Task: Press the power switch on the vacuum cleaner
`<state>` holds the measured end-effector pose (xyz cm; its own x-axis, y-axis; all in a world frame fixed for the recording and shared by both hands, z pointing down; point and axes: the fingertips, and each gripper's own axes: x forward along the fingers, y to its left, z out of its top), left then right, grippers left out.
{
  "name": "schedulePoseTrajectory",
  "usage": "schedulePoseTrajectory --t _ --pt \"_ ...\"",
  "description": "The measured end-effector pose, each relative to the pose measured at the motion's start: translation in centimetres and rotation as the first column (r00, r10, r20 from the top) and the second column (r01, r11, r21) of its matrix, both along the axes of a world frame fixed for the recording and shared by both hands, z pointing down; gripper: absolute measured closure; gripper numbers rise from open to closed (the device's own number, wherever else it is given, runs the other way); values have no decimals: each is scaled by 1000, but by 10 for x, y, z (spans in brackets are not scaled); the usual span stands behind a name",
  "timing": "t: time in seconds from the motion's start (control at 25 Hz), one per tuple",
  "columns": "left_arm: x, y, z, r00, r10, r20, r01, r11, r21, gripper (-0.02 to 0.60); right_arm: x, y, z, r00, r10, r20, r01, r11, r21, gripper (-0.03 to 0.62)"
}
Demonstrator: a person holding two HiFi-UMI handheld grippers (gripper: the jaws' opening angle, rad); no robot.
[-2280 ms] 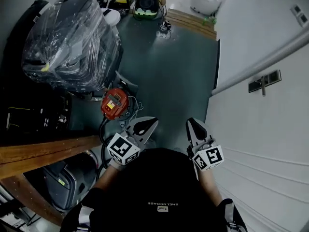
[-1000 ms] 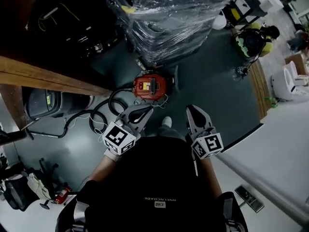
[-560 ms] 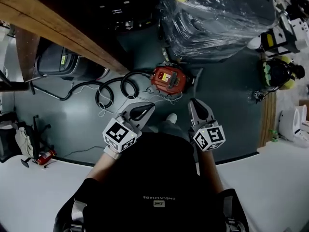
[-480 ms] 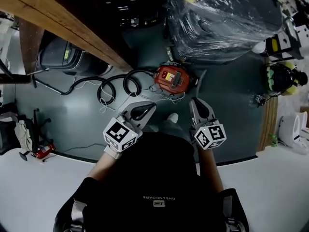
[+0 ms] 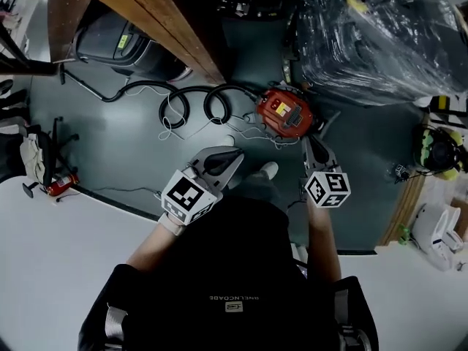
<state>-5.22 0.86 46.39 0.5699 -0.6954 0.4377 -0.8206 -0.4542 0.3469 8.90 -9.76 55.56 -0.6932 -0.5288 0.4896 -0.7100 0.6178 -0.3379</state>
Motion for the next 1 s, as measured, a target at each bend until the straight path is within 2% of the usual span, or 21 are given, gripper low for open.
schedulePoseTrajectory --t 0.28,0.56,0.76,1.0 --pt "-35 0 32 999 -50 21 51 997 -53 566 -35 -22 72 992 -75 -98 66 994 -90 560" --pt "-54 12 63 996 -84 39 88 991 -97 566 -60 -35 135 969 -148 -199 121 982 -146 562" --pt "-72 16 87 992 -120 32 123 984 -128 566 -80 -43 187 940 -206 -271 157 968 -194 562" --pt "-93 30 110 981 -193 14 193 966 -174 566 -102 -49 250 885 -301 -354 221 943 -249 562"
